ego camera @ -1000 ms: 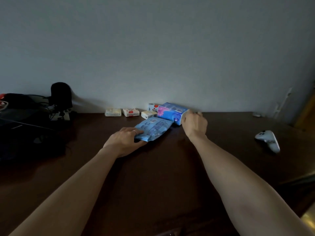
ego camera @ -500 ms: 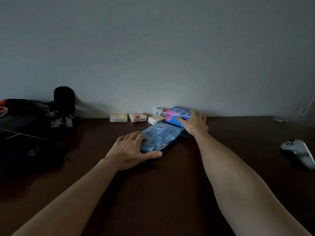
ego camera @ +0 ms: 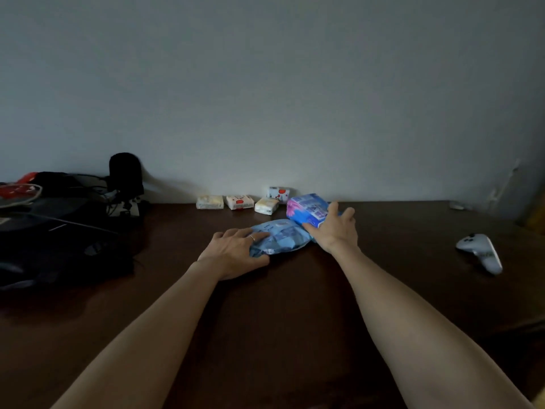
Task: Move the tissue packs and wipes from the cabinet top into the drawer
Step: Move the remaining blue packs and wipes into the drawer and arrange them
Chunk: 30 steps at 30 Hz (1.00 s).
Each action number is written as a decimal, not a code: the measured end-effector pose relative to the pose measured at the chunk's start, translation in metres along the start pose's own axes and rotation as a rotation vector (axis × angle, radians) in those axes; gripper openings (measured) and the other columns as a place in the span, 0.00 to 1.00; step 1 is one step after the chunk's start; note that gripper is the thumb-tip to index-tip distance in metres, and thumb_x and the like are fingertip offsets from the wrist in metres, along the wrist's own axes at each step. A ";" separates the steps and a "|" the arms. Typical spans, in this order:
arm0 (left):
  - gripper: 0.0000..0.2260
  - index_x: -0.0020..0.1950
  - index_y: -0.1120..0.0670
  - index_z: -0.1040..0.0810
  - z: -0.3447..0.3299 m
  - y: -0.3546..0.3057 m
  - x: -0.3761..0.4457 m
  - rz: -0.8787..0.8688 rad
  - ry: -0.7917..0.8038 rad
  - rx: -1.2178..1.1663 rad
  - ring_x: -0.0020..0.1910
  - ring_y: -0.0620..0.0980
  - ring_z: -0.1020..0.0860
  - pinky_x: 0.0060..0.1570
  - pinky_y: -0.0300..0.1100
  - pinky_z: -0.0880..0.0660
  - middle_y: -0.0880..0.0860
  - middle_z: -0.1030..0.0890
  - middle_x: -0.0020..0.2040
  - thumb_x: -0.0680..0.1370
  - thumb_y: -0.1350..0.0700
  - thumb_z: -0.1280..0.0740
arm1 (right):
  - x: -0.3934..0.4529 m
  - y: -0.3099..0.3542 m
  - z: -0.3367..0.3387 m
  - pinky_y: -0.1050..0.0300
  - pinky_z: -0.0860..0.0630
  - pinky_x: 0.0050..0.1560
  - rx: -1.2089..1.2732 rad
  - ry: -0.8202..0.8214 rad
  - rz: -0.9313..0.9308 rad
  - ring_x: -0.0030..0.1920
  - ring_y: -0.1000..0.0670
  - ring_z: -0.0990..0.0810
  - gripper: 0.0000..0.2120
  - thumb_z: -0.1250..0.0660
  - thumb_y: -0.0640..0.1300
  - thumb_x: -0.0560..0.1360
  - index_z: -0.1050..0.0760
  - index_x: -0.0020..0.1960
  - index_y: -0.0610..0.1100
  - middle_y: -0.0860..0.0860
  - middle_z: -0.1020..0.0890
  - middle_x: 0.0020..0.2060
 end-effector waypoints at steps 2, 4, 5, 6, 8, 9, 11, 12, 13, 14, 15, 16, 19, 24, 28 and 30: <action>0.38 0.81 0.35 0.47 -0.004 -0.005 -0.015 0.004 0.038 -0.016 0.80 0.54 0.44 0.77 0.57 0.49 0.48 0.44 0.83 0.73 0.23 0.49 | -0.023 -0.006 0.010 0.45 0.26 0.60 -0.016 -0.007 0.003 0.65 0.37 0.29 0.43 0.29 0.69 0.70 0.43 0.74 0.48 0.40 0.37 0.65; 0.43 0.81 0.35 0.48 -0.010 -0.011 -0.038 0.016 0.068 -0.039 0.81 0.54 0.47 0.77 0.58 0.52 0.48 0.45 0.83 0.69 0.18 0.54 | -0.047 -0.011 0.019 0.44 0.26 0.60 -0.024 -0.006 -0.001 0.65 0.37 0.29 0.43 0.29 0.69 0.70 0.43 0.73 0.48 0.40 0.37 0.66; 0.45 0.81 0.35 0.48 -0.011 -0.014 -0.053 0.029 0.065 -0.047 0.81 0.54 0.46 0.76 0.58 0.52 0.48 0.45 0.83 0.67 0.17 0.55 | -0.060 -0.012 0.024 0.44 0.25 0.60 -0.026 -0.002 -0.002 0.65 0.37 0.29 0.43 0.29 0.69 0.70 0.43 0.73 0.48 0.40 0.37 0.66; 0.45 0.81 0.35 0.46 -0.010 -0.017 -0.067 0.049 0.049 -0.052 0.80 0.55 0.45 0.76 0.58 0.51 0.48 0.44 0.83 0.67 0.17 0.56 | -0.074 -0.012 0.029 0.44 0.25 0.59 -0.030 -0.003 0.003 0.66 0.38 0.29 0.43 0.29 0.69 0.70 0.43 0.73 0.48 0.40 0.37 0.66; 0.42 0.80 0.36 0.43 -0.006 -0.023 -0.098 0.089 0.008 -0.041 0.79 0.55 0.43 0.75 0.58 0.48 0.49 0.40 0.81 0.70 0.19 0.53 | -0.104 -0.011 0.041 0.44 0.24 0.55 -0.038 -0.017 0.016 0.65 0.38 0.28 0.44 0.29 0.69 0.70 0.43 0.74 0.49 0.40 0.36 0.67; 0.39 0.80 0.37 0.41 -0.003 -0.027 -0.115 0.104 -0.017 -0.026 0.78 0.55 0.41 0.75 0.57 0.46 0.49 0.39 0.80 0.72 0.22 0.51 | -0.121 -0.011 0.048 0.45 0.23 0.54 -0.042 -0.035 0.024 0.64 0.38 0.28 0.44 0.29 0.70 0.69 0.43 0.73 0.49 0.40 0.36 0.66; 0.35 0.79 0.39 0.39 0.002 -0.040 -0.151 0.123 -0.076 0.033 0.76 0.56 0.38 0.72 0.57 0.41 0.51 0.35 0.78 0.75 0.26 0.48 | -0.157 -0.012 0.063 0.45 0.24 0.54 -0.058 -0.080 0.050 0.62 0.37 0.26 0.44 0.29 0.71 0.69 0.42 0.73 0.48 0.39 0.34 0.65; 0.34 0.79 0.39 0.38 0.003 -0.048 -0.170 0.130 -0.102 0.065 0.74 0.57 0.36 0.71 0.57 0.38 0.51 0.34 0.77 0.75 0.27 0.47 | -0.176 -0.015 0.070 0.45 0.24 0.55 -0.062 -0.096 0.063 0.62 0.37 0.26 0.44 0.30 0.71 0.69 0.41 0.72 0.47 0.39 0.34 0.65; 0.34 0.79 0.39 0.38 0.004 -0.055 -0.190 0.138 -0.127 0.095 0.73 0.57 0.34 0.69 0.57 0.36 0.52 0.32 0.76 0.75 0.28 0.48 | -0.195 -0.017 0.076 0.44 0.24 0.55 -0.060 -0.108 0.079 0.61 0.37 0.26 0.44 0.30 0.71 0.69 0.41 0.72 0.46 0.39 0.34 0.65; 0.34 0.79 0.39 0.39 0.004 -0.063 -0.211 0.145 -0.154 0.124 0.71 0.58 0.33 0.67 0.57 0.34 0.52 0.31 0.75 0.75 0.28 0.50 | -0.214 -0.019 0.083 0.44 0.24 0.55 -0.051 -0.124 0.096 0.60 0.36 0.26 0.44 0.30 0.71 0.69 0.41 0.71 0.46 0.39 0.33 0.64; 0.34 0.79 0.38 0.39 0.003 -0.069 -0.231 0.153 -0.185 0.152 0.69 0.59 0.31 0.65 0.56 0.33 0.53 0.30 0.73 0.74 0.29 0.51 | -0.233 -0.021 0.090 0.44 0.24 0.55 -0.037 -0.146 0.108 0.60 0.36 0.25 0.43 0.29 0.71 0.68 0.40 0.71 0.45 0.39 0.33 0.63; 0.34 0.78 0.38 0.38 0.003 -0.076 -0.253 0.164 -0.224 0.179 0.67 0.59 0.30 0.62 0.56 0.32 0.53 0.29 0.72 0.73 0.29 0.52 | -0.251 -0.023 0.097 0.44 0.24 0.55 -0.015 -0.172 0.115 0.59 0.36 0.25 0.43 0.29 0.71 0.68 0.38 0.70 0.45 0.39 0.32 0.63; 0.32 0.75 0.40 0.30 -0.007 -0.095 -0.320 0.169 -0.424 0.235 0.64 0.60 0.28 0.57 0.55 0.31 0.54 0.25 0.68 0.73 0.34 0.47 | -0.308 -0.032 0.111 0.44 0.23 0.56 0.137 -0.286 0.154 0.59 0.37 0.25 0.41 0.27 0.69 0.66 0.34 0.67 0.45 0.40 0.31 0.62; 0.28 0.77 0.43 0.31 -0.070 -0.092 -0.410 0.119 -0.610 0.157 0.63 0.61 0.29 0.55 0.57 0.31 0.54 0.28 0.70 0.77 0.39 0.39 | -0.413 -0.064 0.084 0.55 0.27 0.56 0.628 -0.436 0.216 0.66 0.42 0.31 0.41 0.24 0.62 0.66 0.34 0.71 0.46 0.43 0.32 0.65; 0.28 0.78 0.42 0.33 -0.139 -0.065 -0.461 0.171 -0.543 0.038 0.65 0.59 0.28 0.56 0.55 0.30 0.52 0.28 0.71 0.77 0.42 0.40 | -0.480 -0.093 0.033 0.69 0.31 0.59 0.880 -0.332 0.205 0.67 0.50 0.30 0.39 0.22 0.59 0.69 0.35 0.71 0.45 0.48 0.34 0.65; 0.27 0.78 0.42 0.32 -0.174 -0.049 -0.480 0.272 -0.483 -0.053 0.66 0.57 0.28 0.58 0.55 0.29 0.51 0.27 0.71 0.78 0.43 0.42 | -0.502 -0.109 0.000 0.72 0.28 0.57 0.926 -0.231 0.140 0.65 0.57 0.28 0.37 0.22 0.60 0.69 0.35 0.70 0.49 0.52 0.34 0.64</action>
Point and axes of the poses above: each hand's wrist, its own x-axis towards the middle knuckle, its own z-axis out of the back of the hand, y = z × x, the point moved 6 cm from there along x, towards the middle knuckle
